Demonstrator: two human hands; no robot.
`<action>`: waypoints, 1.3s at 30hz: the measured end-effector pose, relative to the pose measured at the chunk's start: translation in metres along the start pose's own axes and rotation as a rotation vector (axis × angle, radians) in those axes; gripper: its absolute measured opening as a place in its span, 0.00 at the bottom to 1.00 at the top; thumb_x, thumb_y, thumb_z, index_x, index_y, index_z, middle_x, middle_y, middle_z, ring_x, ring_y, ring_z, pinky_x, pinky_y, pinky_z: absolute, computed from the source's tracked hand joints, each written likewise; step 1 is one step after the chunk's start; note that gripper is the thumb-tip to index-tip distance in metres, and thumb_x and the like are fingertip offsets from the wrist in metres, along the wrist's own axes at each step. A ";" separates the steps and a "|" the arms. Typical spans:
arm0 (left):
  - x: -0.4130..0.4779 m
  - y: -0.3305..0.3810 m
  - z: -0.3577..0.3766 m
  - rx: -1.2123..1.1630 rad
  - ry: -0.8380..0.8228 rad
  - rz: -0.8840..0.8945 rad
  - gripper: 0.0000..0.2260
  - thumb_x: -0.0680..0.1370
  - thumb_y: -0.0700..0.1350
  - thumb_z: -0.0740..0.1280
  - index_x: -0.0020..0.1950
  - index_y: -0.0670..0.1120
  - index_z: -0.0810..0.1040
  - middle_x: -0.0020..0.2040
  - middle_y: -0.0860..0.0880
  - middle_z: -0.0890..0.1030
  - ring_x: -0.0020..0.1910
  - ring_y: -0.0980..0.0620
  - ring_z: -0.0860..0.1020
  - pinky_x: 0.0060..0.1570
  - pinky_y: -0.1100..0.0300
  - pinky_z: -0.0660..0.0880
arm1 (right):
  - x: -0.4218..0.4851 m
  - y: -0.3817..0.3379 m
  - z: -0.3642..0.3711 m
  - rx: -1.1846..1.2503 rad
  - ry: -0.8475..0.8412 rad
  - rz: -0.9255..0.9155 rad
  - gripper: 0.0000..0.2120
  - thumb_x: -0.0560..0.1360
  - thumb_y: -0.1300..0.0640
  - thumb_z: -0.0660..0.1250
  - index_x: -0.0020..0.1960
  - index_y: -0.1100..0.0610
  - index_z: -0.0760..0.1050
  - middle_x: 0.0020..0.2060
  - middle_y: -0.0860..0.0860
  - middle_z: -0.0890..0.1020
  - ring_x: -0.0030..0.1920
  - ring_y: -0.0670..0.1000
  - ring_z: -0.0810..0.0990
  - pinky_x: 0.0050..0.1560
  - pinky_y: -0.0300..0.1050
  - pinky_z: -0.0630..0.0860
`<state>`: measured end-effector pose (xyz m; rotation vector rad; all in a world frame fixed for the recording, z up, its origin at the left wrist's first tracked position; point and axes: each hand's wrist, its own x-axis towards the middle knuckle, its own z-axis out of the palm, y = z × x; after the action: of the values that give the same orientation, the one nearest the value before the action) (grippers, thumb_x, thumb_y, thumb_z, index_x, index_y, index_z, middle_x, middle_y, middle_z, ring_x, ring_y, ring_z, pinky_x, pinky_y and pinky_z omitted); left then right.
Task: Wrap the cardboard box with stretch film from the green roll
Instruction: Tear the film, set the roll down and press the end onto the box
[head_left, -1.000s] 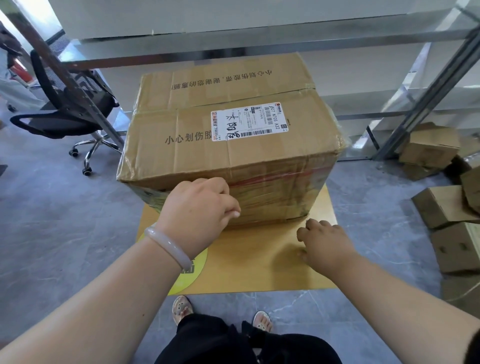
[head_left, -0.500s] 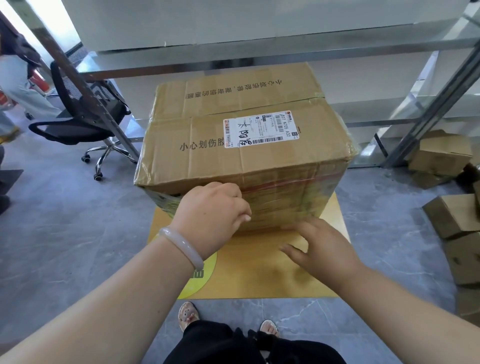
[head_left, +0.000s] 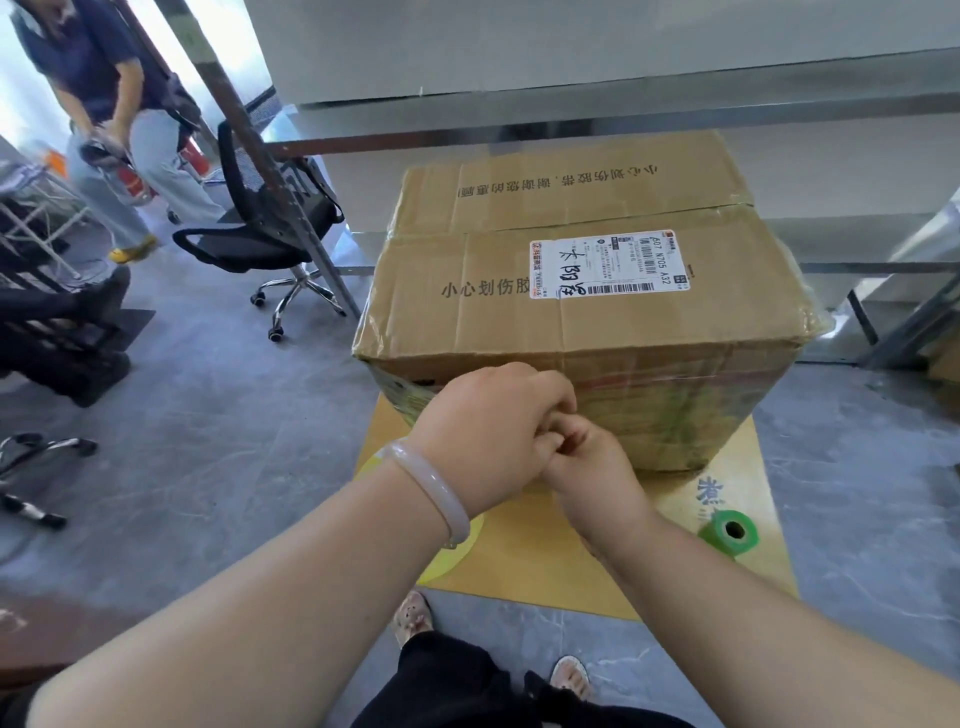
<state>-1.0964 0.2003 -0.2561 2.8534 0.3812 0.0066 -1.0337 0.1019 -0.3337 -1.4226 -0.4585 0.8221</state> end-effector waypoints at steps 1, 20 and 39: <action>0.000 0.001 -0.008 -0.085 0.002 -0.002 0.11 0.77 0.49 0.69 0.59 0.53 0.78 0.49 0.55 0.79 0.51 0.53 0.77 0.55 0.54 0.75 | 0.001 0.002 0.000 -0.005 0.012 0.003 0.13 0.72 0.70 0.68 0.35 0.54 0.80 0.31 0.45 0.82 0.35 0.41 0.78 0.38 0.37 0.74; 0.000 -0.038 -0.047 0.372 -0.233 -0.083 0.09 0.80 0.55 0.65 0.54 0.58 0.83 0.52 0.59 0.79 0.55 0.53 0.78 0.56 0.54 0.75 | -0.007 0.010 0.002 0.165 0.033 0.073 0.03 0.73 0.64 0.70 0.44 0.58 0.81 0.36 0.54 0.85 0.41 0.50 0.84 0.45 0.43 0.80; 0.020 -0.024 -0.039 0.466 -0.395 0.098 0.11 0.82 0.55 0.61 0.57 0.55 0.81 0.50 0.54 0.83 0.51 0.50 0.79 0.52 0.52 0.78 | -0.013 0.012 0.010 0.102 0.151 0.004 0.02 0.73 0.60 0.72 0.42 0.55 0.83 0.35 0.53 0.85 0.36 0.47 0.79 0.42 0.43 0.78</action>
<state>-1.0853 0.2378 -0.2251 3.2115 0.1732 -0.7014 -1.0523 0.0983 -0.3417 -1.3796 -0.2936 0.7252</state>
